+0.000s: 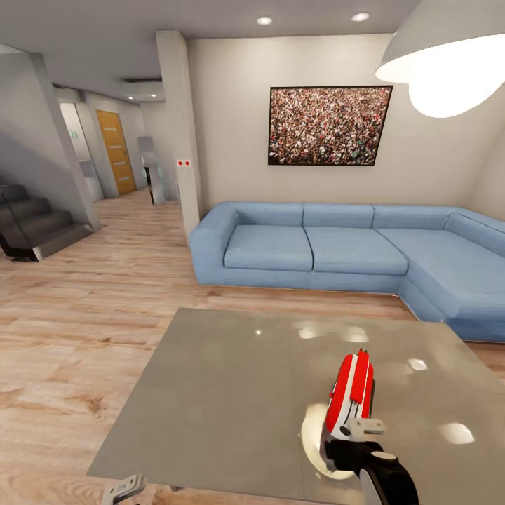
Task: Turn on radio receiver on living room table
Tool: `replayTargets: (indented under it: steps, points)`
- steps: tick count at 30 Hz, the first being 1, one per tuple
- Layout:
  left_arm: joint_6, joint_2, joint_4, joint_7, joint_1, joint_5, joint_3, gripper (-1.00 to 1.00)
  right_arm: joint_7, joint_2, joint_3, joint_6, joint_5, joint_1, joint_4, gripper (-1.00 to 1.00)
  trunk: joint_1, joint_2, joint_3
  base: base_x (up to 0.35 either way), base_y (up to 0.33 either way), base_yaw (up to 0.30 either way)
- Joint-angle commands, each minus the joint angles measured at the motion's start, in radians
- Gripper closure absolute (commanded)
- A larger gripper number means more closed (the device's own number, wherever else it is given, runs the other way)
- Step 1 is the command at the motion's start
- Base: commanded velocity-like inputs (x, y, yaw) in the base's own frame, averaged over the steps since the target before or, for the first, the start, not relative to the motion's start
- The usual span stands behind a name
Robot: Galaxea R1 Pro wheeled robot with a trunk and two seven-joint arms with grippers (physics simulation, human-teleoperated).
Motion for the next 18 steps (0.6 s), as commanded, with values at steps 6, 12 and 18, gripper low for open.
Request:
replayTargets:
  steps: [6, 12, 18]
  points:
    - [-0.001, 0.000, 0.001, 0.000, 0.000, 0.000, 0.000, -1.00, 0.001, -0.003, -0.001, 0.001, 0.000, 0.000, -0.002, -1.00, 0.000, 0.000, 0.000, 0.000, 0.000, 0.000]
    - [-0.001, 0.001, 0.001, 0.000, 0.000, 0.000, 0.000, -1.00, 0.001, -0.003, -0.004, 0.001, 0.000, 0.000, -0.007, -1.00, 0.000, 0.000, 0.000, 0.000, 0.000, 0.000]
    - [0.001, 0.002, 0.001, 0.000, 0.000, 0.000, 0.000, -1.00, 0.001, -0.004, -0.004, 0.001, 0.000, 0.000, -0.015, -1.00, 0.000, 0.000, 0.000, 0.000, 0.000, 0.000]
